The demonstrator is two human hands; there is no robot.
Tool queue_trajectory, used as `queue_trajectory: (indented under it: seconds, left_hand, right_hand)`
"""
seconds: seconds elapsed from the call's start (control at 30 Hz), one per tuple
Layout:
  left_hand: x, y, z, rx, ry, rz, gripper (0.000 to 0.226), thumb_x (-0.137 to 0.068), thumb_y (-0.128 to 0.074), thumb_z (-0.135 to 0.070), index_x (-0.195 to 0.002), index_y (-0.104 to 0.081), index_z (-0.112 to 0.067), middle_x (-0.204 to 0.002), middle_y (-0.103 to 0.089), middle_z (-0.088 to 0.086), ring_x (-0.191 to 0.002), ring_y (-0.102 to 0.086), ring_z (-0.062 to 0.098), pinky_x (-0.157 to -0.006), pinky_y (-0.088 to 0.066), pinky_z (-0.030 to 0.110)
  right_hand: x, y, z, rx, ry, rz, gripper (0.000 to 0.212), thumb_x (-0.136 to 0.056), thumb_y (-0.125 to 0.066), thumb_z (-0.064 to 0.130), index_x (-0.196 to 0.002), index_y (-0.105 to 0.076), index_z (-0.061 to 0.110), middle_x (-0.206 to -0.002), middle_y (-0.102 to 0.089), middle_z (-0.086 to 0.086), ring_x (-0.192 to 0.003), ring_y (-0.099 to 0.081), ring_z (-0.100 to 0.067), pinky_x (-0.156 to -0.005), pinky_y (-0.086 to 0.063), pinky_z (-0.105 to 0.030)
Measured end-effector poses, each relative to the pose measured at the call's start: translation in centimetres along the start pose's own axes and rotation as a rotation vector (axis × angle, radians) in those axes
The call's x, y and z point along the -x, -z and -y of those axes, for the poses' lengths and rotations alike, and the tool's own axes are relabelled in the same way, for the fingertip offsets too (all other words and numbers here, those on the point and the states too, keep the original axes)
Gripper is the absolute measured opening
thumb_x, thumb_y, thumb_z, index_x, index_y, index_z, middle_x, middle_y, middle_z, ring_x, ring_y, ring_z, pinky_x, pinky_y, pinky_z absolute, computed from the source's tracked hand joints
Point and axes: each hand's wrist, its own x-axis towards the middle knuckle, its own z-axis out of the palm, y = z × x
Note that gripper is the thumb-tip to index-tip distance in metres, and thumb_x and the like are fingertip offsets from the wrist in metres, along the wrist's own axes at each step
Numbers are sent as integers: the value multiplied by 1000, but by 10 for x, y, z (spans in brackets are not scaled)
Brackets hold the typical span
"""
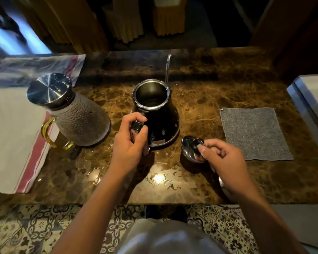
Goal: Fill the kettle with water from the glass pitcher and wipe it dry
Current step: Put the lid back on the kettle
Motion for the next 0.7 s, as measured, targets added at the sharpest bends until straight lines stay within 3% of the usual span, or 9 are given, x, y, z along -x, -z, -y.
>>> queue_trajectory:
  seconds: [0.13, 0.27, 0.37, 0.43, 0.5, 0.63, 0.7]
  left_hand:
    - [-4, 3, 5, 136, 62, 57, 21, -95, -54, -32, -107, -53, -49, -53, -37, 20, -40, -36, 31, -38, -31, 44]
    - [-11, 18, 16, 158, 19, 100, 17, -97, -54, -32, -107, -55, -45, -55, -45, -2, -41, -35, 18, -39, -31, 37]
    - [-20, 31, 21, 163, -12, 103, 13, -99, -55, -32, -106, -57, -43, -61, -50, 1, -41, -38, 31, -36, -34, 47]
    - [-25, 37, 22, 146, -44, 103, 12, -99, -56, -33, -106, -57, -42, -68, -50, 19, -45, -41, 42, -37, -34, 54]
    - [-27, 39, 22, 146, -55, 115, 12, -99, -56, -32, -106, -57, -42, -73, -51, 26, -47, -42, 46, -38, -35, 55]
    - [-27, 40, 22, 144, -89, 117, 12, -98, -56, -31, -106, -58, -39, -83, -54, 15, -67, -48, 50, -52, -44, 65]
    - [-28, 39, 23, 140, -96, 112, 14, -97, -56, -31, -106, -58, -42, -84, -54, 16, -70, -49, 51, -56, -44, 66]
  right_hand:
    - [-8, -13, 30, -44, 67, -77, 9, -93, -74, 29, -86, -75, 23, -52, -52, 5, -48, -43, -19, -54, -38, -31]
    - [-15, -28, 67, 31, 166, -185, 20, -99, -65, 25, -80, -71, 21, -48, -51, 12, -43, -39, -7, -46, -32, -23]
    - [-18, -43, 84, 45, 218, -212, 26, -101, -64, 25, -76, -66, 17, -50, -50, 12, -45, -39, -8, -46, -32, -25]
    - [-18, -52, 93, 52, 250, -214, 30, -100, -65, 28, -73, -63, 15, -56, -54, 4, -49, -45, -13, -49, -37, -25]
    - [-19, -59, 100, 69, 275, -213, 32, -99, -66, 33, -73, -62, 15, -61, -56, 0, -53, -48, -15, -50, -40, -26]
    - [-28, -75, 115, 123, 323, -231, 34, -99, -67, 34, -77, -64, 7, -71, -66, -12, -62, -59, -19, -55, -47, -29]
    - [-38, -84, 122, 164, 348, -237, 36, -100, -66, 33, -78, -66, 6, -66, -64, -9, -55, -56, -14, -52, -44, -24]
